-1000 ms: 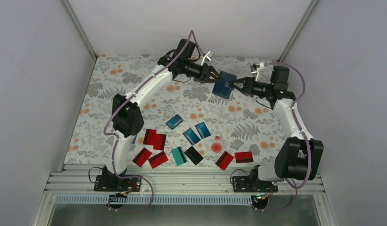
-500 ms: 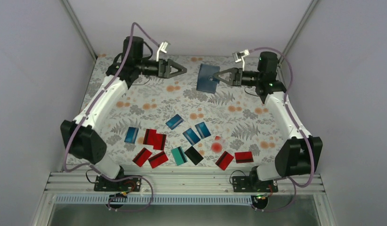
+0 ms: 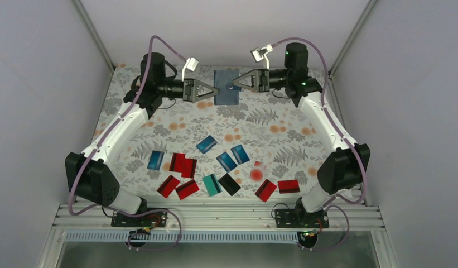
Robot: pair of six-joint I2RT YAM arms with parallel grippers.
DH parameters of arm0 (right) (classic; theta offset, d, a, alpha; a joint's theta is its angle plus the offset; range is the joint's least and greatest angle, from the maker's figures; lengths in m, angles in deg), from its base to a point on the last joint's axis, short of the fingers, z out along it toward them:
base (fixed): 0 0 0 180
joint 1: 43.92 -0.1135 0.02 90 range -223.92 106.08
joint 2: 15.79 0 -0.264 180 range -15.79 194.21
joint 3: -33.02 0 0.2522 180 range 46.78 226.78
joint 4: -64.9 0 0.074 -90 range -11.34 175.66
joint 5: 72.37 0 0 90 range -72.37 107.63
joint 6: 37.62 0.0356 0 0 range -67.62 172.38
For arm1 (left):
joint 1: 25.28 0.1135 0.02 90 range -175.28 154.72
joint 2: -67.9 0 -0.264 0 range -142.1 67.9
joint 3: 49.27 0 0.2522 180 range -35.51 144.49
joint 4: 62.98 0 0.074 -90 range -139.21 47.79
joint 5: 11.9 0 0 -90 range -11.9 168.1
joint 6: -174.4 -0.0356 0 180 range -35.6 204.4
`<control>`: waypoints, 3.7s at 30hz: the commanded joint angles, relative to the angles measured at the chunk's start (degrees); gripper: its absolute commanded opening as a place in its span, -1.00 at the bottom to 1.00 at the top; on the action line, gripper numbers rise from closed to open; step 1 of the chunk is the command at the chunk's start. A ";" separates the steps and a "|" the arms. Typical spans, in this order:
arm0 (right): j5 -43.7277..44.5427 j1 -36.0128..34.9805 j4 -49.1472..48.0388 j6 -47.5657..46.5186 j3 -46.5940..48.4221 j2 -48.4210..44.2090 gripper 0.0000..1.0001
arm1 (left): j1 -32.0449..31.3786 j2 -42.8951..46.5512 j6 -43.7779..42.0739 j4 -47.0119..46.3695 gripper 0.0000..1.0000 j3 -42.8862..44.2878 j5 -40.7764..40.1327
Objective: Put the credit cards into the card holder
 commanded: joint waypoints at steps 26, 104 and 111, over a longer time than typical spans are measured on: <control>28.51 -3.85 15.60 -6.52 1.26 -3.93 0.43 | -0.84 -2.56 -7.78 13.73 -0.95 7.85 -14.30; 65.54 -15.45 28.39 17.64 4.69 6.54 -0.62 | -9.81 -11.97 -17.24 22.79 -0.95 21.61 -44.10; 65.98 -15.43 28.01 16.68 2.98 6.61 -0.64 | -9.77 -12.21 -17.17 22.87 -0.95 21.66 -44.15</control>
